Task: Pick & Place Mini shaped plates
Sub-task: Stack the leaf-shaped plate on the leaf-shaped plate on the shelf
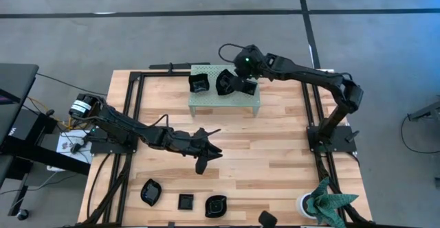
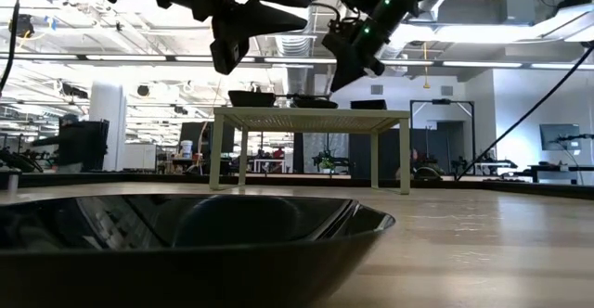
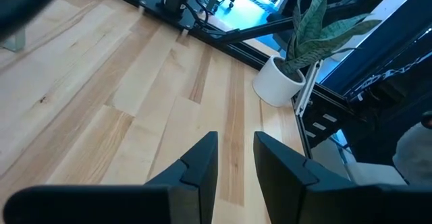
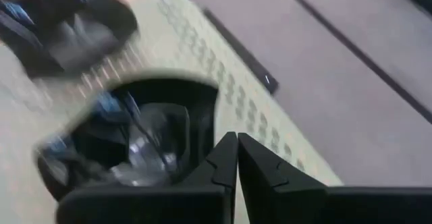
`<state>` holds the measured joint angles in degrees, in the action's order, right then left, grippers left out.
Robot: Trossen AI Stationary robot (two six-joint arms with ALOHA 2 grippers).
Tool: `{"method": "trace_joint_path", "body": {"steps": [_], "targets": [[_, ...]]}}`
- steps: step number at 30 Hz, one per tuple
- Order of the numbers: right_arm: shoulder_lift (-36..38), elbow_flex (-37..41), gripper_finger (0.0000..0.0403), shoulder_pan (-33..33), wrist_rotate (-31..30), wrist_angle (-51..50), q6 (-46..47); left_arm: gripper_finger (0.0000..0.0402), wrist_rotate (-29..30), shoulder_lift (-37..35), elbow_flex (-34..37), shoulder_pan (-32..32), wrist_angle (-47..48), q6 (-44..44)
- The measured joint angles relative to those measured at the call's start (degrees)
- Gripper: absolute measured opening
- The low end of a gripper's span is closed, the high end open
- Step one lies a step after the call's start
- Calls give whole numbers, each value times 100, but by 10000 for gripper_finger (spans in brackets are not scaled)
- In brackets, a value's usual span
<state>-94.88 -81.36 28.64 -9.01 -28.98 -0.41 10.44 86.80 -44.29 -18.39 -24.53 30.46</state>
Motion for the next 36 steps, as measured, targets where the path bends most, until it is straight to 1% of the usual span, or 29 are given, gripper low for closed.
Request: {"method": "trace_joint_path", "body": {"steps": [2, 5, 7, 10, 14, 19, 25, 27, 32, 36], "targets": [[10, -4, 11, 16, 159, 240, 23, 97, 1, -2, 0, -5, -2, 0], [14, -2, 26, 115, 811, 274, 26, 97, 0, -1, 0, -7, 0, 0], [-16, -2, 40, 168, 1027, 309, 17, 97, 0, -2, 0, -7, 2, 0], [-116, -1, 59, 261, 1068, 296, -11, 97, 0, 0, 0, -5, 1, 0], [-199, 0, 70, 347, 1160, 381, 1, 97, 0, -2, 0, -5, 2, 0], [-220, -2, 71, 364, 1499, 466, 48, 97, 0, -1, 0, -7, 0, 0], [-359, 2, 72, 377, 1589, 342, 44, 97, 0, 0, 0, -7, 2, 0], [-467, 0, 72, 379, 1677, 437, 46, 97, 0, 0, 0, -5, 2, 0], [-574, -1, 71, 381, 1680, 540, 44, 97, 0, 0, 0, -7, 2, 0], [-565, -2, 60, 403, 1663, 630, 42, 97, 0, 0, 0, -6, 2, 2]]}}
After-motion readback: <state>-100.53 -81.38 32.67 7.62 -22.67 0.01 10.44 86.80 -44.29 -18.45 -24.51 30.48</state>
